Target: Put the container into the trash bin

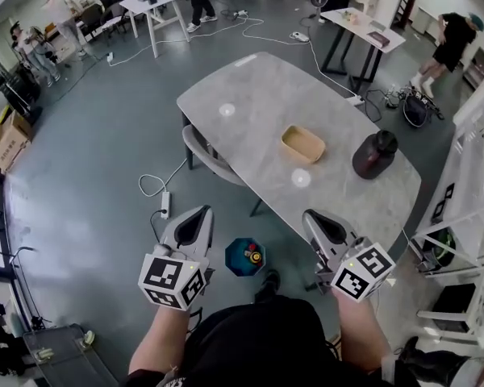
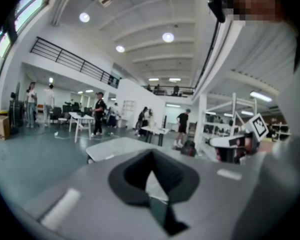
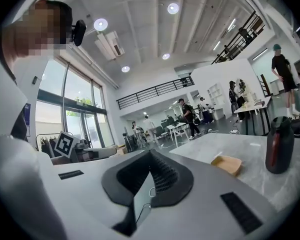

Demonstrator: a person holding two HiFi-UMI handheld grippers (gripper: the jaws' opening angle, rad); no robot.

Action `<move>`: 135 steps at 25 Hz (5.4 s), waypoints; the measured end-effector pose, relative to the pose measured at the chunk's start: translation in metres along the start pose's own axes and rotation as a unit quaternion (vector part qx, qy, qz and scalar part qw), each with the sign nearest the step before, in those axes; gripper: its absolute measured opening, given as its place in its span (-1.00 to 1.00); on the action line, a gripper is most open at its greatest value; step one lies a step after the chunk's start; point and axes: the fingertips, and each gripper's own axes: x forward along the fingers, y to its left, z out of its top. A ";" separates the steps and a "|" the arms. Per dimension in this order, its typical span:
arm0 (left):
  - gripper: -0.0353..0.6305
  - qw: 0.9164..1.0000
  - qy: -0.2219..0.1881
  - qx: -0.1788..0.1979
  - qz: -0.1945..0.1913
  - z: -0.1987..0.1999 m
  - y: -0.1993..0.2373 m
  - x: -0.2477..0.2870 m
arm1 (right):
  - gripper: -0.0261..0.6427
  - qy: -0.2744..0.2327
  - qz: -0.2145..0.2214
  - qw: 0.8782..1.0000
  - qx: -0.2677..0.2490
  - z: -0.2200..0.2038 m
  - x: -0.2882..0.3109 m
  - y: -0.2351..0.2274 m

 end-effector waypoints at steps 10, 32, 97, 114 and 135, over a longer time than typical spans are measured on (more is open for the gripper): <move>-0.88 1.000 0.005 -0.011 0.006 0.010 0.023 0.050 | -0.94 0.023 0.014 1.000 -0.010 0.008 0.039 -0.032; -0.88 0.997 0.011 -0.011 -0.074 0.014 0.055 0.119 | -0.83 0.079 -0.084 0.993 -0.031 -0.012 0.090 -0.083; -0.88 0.996 0.085 -0.033 -0.019 -0.033 0.049 0.158 | -0.89 0.411 -0.111 0.877 -0.224 -0.174 0.155 -0.265; -0.88 0.997 0.056 0.000 -0.049 -0.048 0.072 0.060 | -0.89 0.316 -0.096 0.915 -0.234 -0.132 0.114 -0.073; -0.88 0.994 0.104 -0.038 0.014 -0.108 0.016 -0.011 | -0.89 0.302 0.002 0.934 -0.189 -0.209 0.002 0.024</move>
